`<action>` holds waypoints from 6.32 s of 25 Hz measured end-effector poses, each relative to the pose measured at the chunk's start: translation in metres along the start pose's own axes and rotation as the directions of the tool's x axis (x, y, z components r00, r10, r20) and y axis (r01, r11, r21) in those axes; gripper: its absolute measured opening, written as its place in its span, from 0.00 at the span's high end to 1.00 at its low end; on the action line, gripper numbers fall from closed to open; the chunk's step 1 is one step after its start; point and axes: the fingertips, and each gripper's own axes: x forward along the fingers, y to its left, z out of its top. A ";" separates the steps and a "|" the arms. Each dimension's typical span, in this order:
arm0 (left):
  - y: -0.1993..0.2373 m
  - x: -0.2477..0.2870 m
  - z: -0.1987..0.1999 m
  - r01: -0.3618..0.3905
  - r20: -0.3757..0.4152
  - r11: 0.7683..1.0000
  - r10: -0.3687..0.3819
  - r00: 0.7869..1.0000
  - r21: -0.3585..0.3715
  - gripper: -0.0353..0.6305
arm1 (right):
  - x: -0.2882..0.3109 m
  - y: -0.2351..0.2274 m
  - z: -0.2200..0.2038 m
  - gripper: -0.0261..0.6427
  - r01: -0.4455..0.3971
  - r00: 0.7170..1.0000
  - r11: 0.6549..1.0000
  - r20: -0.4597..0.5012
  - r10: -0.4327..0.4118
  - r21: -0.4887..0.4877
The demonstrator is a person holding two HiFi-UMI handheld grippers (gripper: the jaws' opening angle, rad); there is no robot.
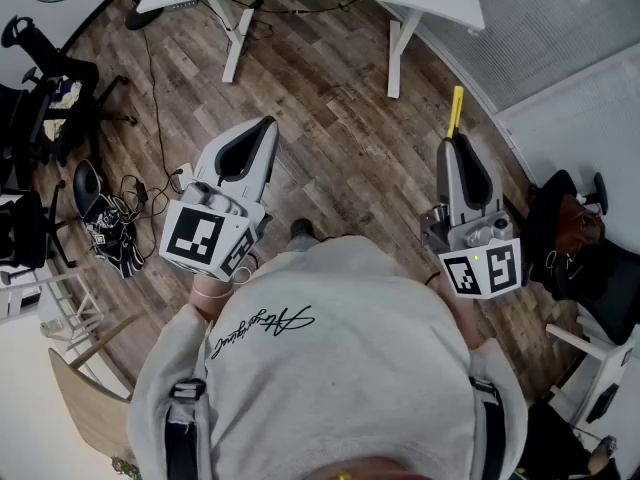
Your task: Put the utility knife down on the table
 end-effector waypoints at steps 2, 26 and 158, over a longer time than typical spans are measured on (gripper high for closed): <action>0.002 -0.001 0.000 0.000 0.004 1.000 0.000 1.000 -0.001 0.97 | 0.001 0.001 0.000 0.86 0.005 1.000 1.000 -0.001 -0.005 -0.006; 0.021 0.004 -0.007 -0.001 -0.002 1.000 0.001 1.000 -0.007 0.97 | 0.017 0.007 0.000 0.86 -0.010 0.999 1.000 0.031 0.010 0.000; 0.372 0.512 0.059 0.041 0.047 0.997 -0.044 0.998 0.072 0.97 | 0.530 -0.303 -0.070 0.86 0.003 0.999 1.000 0.053 -0.002 -0.013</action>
